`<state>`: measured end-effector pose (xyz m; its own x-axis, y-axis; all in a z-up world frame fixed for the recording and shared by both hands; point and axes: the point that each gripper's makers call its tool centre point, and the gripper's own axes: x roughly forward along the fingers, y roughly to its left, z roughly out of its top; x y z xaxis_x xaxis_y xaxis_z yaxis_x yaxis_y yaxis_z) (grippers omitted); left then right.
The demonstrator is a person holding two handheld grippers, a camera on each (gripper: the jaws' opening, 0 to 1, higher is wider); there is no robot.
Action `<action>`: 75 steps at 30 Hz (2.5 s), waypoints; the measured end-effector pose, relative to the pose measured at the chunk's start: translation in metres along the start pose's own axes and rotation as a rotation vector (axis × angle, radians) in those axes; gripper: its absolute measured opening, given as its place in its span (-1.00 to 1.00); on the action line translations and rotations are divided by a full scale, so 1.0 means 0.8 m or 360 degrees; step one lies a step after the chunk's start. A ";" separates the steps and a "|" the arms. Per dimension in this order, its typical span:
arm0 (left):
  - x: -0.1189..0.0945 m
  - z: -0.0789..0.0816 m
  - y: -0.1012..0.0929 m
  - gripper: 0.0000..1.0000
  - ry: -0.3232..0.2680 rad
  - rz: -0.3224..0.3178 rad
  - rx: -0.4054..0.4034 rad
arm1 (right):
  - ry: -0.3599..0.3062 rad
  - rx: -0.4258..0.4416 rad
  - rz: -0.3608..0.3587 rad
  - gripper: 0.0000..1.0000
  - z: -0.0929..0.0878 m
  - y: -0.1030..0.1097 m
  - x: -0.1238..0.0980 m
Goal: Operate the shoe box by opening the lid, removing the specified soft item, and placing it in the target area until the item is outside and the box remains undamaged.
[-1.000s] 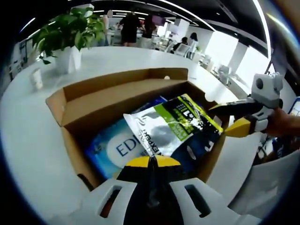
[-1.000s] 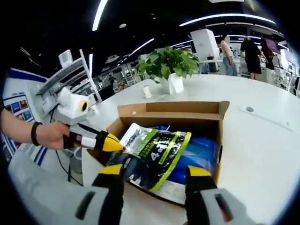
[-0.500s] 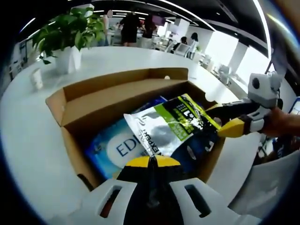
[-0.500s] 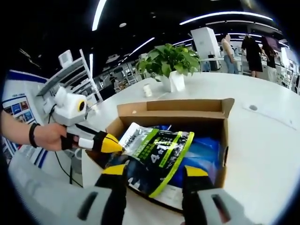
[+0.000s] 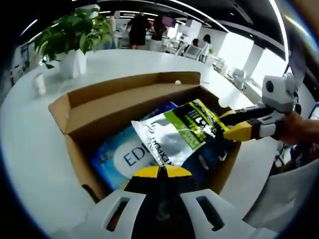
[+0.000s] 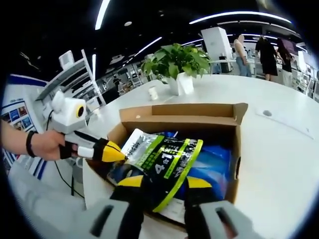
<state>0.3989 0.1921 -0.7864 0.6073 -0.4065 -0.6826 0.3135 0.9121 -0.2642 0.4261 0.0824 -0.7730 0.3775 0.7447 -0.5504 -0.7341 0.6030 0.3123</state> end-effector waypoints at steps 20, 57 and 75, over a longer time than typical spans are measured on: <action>-0.004 0.003 0.000 -1.00 -0.0043 0.0011 -0.0061 | -0.0049 0.0136 -0.0098 -1.00 0.002 -0.014 0.000; -0.010 0.061 -0.053 -1.00 -0.0167 -0.0060 0.0054 | -0.0195 0.0175 -0.0172 -1.00 0.033 -0.045 -0.062; 0.022 0.088 -0.126 -1.00 -0.0167 -0.0177 0.0153 | -0.0247 0.0223 -0.0299 -1.00 0.019 -0.092 -0.133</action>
<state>0.4293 0.0893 -0.7241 0.6362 -0.5126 -0.5766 0.4485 0.8538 -0.2642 0.4480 -0.0369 -0.7256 0.5893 0.6444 -0.4872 -0.5618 0.7603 0.3260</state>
